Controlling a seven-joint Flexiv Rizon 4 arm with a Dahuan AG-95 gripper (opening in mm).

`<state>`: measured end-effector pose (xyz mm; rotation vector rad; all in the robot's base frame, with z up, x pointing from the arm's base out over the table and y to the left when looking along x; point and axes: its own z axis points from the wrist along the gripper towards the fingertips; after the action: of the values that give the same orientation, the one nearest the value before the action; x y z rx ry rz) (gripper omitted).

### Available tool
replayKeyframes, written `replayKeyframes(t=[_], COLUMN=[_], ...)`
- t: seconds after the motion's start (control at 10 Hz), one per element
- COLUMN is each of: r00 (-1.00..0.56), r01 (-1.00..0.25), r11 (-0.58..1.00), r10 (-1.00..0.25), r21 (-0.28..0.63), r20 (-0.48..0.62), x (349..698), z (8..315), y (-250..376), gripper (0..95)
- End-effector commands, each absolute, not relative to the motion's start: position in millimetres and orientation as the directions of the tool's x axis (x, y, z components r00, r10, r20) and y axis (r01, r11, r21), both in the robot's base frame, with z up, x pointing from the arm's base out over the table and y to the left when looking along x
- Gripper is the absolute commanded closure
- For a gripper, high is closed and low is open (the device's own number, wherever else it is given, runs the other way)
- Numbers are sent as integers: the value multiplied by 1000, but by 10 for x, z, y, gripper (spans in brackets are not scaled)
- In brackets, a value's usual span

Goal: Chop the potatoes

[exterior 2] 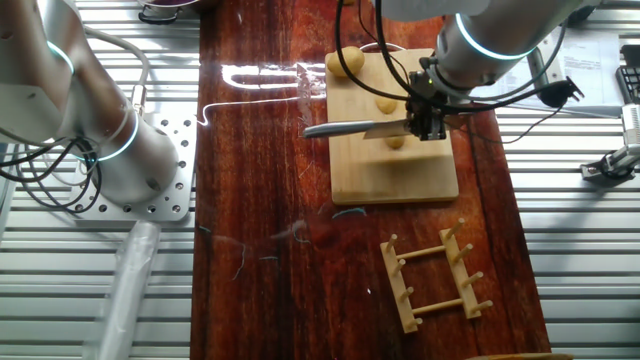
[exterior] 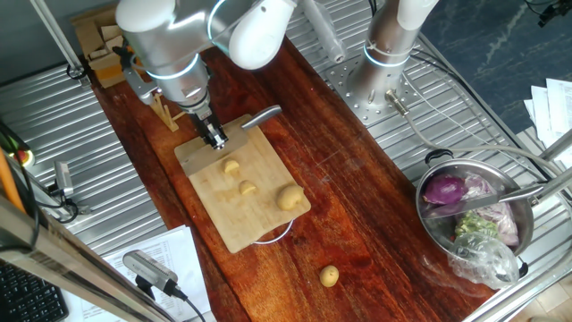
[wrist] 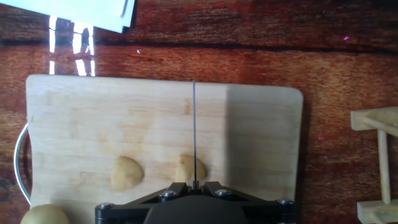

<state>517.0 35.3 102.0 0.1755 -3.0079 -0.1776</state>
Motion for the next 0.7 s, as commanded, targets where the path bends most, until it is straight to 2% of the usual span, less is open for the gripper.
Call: replayKeyframes(t=[0.1, 0.7], r00=[-987, -988], r01=[-96, -95], r11=[986, 986], r10=[-112, -110], r21=[135, 137], r20=[114, 111], x=[5185, 5188], z=[998, 972], y=[377, 427], gripper=[950, 950])
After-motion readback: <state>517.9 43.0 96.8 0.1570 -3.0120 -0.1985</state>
